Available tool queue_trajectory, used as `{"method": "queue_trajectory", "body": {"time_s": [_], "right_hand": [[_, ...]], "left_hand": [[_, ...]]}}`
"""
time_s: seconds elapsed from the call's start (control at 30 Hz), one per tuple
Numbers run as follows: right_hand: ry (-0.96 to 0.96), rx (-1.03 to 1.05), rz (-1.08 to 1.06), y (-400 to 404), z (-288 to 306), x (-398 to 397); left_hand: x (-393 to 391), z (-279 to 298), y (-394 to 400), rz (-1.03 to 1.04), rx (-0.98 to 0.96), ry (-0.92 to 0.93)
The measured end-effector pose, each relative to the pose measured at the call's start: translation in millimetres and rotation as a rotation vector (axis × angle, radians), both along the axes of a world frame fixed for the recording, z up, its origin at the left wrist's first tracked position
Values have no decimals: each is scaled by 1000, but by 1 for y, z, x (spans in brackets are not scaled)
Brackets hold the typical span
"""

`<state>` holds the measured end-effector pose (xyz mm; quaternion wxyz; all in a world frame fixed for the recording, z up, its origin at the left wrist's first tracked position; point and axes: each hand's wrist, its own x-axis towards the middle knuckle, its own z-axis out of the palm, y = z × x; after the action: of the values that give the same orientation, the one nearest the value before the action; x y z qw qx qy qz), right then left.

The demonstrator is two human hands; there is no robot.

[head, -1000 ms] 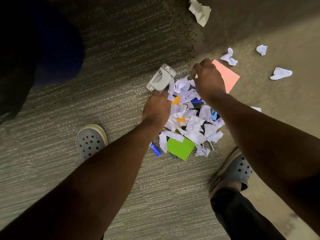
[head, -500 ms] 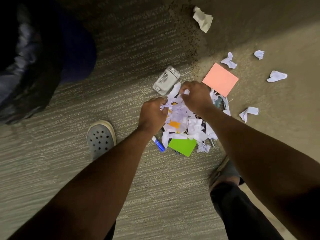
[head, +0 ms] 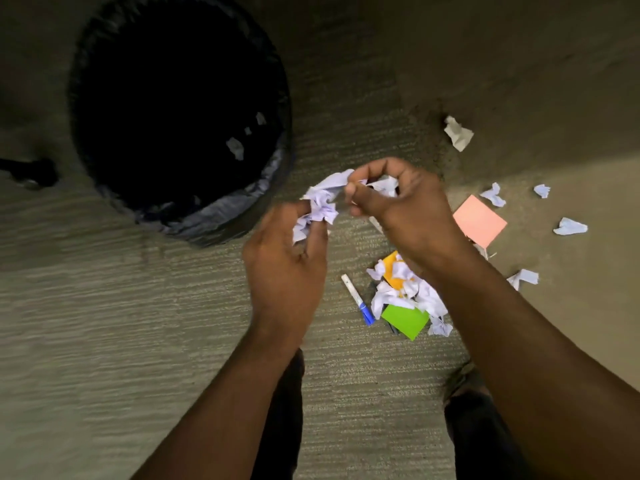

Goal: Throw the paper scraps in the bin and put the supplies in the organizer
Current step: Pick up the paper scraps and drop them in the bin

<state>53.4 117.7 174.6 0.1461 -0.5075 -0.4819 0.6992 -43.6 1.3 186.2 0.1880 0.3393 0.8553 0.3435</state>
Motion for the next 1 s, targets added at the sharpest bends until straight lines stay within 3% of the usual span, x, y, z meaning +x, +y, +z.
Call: {"method": "queue_trajectory", "body": {"time_s": [0.13, 0.3, 0.43, 0.6, 0.77, 1.0], "right_hand": [[122, 50, 12, -3, 40, -72], [-12, 223, 87, -3, 24, -158], [-155, 276, 338, -1, -8, -206], [-189, 225, 608, 3, -22, -217], [-171, 453, 301, 5, -20, -197], [-143, 400, -128, 20, -31, -118]], "left_hand": [[-60, 38, 5, 167, 55, 96], [-134, 33, 15, 312, 33, 115], [-177, 2, 21, 284, -199, 39], [-199, -25, 18, 122, -415, -100], [-193, -22, 7, -1, -311, 24], [-135, -17, -15, -25, -45, 87]]}}
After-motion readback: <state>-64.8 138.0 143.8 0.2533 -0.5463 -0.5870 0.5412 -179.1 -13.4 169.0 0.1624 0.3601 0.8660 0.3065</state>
